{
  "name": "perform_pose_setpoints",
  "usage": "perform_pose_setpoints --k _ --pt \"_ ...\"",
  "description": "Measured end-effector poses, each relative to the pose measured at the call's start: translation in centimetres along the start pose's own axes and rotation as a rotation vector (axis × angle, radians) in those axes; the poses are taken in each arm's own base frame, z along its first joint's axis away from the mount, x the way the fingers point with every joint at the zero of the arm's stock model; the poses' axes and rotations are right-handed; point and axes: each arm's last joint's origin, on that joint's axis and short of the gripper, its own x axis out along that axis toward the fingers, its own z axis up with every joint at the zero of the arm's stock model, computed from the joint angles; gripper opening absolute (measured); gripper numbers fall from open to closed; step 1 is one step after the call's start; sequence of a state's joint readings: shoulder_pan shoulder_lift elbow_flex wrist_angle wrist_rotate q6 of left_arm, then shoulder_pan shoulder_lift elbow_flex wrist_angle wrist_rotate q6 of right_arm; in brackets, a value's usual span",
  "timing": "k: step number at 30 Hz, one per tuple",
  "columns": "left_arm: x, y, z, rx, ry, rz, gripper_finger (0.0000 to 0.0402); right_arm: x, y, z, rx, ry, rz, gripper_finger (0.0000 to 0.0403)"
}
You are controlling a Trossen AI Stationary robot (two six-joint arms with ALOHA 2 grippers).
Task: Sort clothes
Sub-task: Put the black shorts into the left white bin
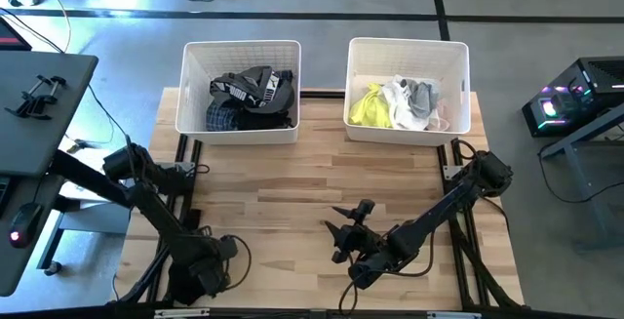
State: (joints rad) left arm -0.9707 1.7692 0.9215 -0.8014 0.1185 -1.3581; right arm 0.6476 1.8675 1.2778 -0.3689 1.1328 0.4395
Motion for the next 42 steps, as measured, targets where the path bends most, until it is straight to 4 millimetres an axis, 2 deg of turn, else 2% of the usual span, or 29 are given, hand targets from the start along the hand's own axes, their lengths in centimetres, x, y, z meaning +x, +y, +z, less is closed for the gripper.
perform_pose_setpoints --k 2,6,8,13,17,21,25,28,32,37,42 --pt "-0.4 0.0 0.1 0.056 -0.044 -0.004 0.0104 0.0 0.0 0.0 0.001 0.000 0.000 0.0204" --pt "-2.4 -0.3 1.0 0.124 -0.227 -0.017 0.0021 0.1 0.0 0.0 0.002 0.001 -0.001 0.0204" --pt "-4.0 -0.7 1.8 0.125 -0.358 -0.029 0.0010 0.1 0.0 0.0 0.002 0.001 -0.001 0.0204" --pt "-9.4 -1.7 3.2 0.181 -0.653 -0.059 0.0005 0.1 0.0 0.0 0.000 0.001 -0.002 0.0204" --pt "-15.1 -1.4 3.9 0.209 -0.873 -0.002 0.0004 0.1 0.0 0.0 0.000 0.001 -0.002 0.0204" --pt "-20.7 -0.1 4.0 0.238 -1.092 0.177 0.0001 0.1 0.0 0.0 -0.001 0.001 -0.001 0.0204" --pt "-25.6 2.1 4.5 0.252 -1.312 0.509 0.0001 0.1 0.0 0.0 0.000 0.001 -0.001 0.0204" --pt "-28.8 4.6 5.9 0.260 -1.322 0.765 0.0001 0.1 0.0 0.0 0.001 0.001 -0.002 0.0204" --pt "-32.7 10.1 8.6 0.163 -1.202 0.998 0.0000 0.1 0.0 0.0 0.006 0.001 -0.002 0.0204" --pt "-35.1 18.5 10.8 -0.037 -1.017 1.083 0.0000 0.2 -0.1 0.0 0.007 0.002 -0.004 0.0204" --pt "-35.4 25.8 11.3 -0.209 -0.893 1.002 0.0000 0.3 -0.1 0.0 0.008 0.006 -0.002 0.0204"
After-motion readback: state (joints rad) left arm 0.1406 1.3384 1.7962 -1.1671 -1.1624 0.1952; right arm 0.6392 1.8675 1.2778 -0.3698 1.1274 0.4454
